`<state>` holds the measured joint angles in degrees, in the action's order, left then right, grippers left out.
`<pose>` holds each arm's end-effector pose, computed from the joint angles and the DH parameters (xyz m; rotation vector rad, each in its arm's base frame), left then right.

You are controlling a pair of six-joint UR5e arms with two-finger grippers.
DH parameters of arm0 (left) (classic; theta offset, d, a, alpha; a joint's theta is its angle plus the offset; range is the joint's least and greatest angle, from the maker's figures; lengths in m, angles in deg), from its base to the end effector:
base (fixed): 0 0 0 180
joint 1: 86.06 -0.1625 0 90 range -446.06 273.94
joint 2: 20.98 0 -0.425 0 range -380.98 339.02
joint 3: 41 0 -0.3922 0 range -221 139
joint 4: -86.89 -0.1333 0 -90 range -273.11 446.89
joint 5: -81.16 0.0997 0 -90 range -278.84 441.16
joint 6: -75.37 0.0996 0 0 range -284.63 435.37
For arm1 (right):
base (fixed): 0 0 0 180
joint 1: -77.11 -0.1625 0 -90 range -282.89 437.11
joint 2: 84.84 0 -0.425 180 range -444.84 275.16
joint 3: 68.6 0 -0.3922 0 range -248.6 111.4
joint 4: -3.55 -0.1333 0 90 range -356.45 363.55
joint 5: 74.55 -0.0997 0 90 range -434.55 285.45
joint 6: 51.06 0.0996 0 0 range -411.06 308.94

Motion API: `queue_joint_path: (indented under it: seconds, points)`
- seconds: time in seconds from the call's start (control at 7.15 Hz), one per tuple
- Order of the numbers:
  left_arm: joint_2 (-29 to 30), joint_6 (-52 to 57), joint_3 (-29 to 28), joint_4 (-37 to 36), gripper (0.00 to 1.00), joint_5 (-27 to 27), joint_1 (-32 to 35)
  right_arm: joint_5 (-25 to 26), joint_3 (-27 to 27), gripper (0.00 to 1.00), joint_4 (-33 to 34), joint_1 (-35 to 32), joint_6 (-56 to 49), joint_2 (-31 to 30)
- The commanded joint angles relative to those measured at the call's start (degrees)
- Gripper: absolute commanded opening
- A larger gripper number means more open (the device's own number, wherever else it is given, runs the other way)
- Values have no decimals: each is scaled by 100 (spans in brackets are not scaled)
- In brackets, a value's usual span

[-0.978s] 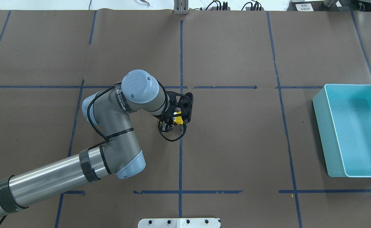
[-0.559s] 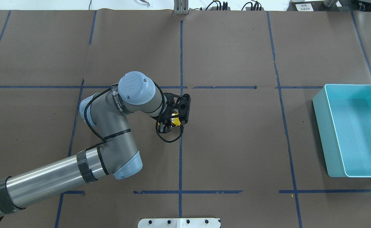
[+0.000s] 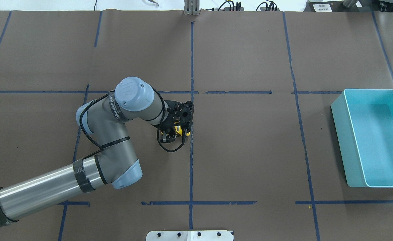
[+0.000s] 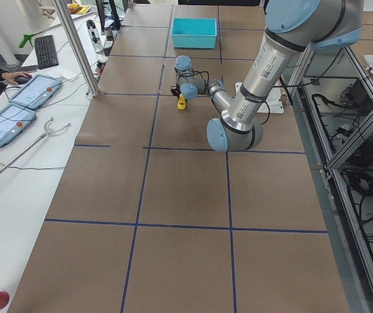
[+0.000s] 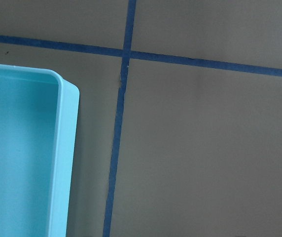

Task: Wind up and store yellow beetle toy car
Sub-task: 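Drag the held car backward along the table with the left gripper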

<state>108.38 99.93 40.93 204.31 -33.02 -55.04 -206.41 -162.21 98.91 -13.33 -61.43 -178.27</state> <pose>0.5815 -0.4576 0.2494 0.9491 0.7431 1.5141 0.0704 -0.4588 0.6684 -0.0172 -0.7355 -0.1324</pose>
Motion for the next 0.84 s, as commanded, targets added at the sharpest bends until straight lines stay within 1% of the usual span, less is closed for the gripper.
queue_joint_path:
  seconds: [0.0,0.14,0.28,0.7]
  points:
    - [-104,40,7,27,0,-314,158,-7,-9,100,0,0,-9,0]
    - [-244,31,-2,314,0,-324,185,2,-9,100,0,0,-9,0]
    - [-367,40,7,439,0,-342,193,-7,-9,100,0,0,-9,0]
    - [-631,31,33,703,0,-824,448,-7,-18,100,0,0,-9,0]
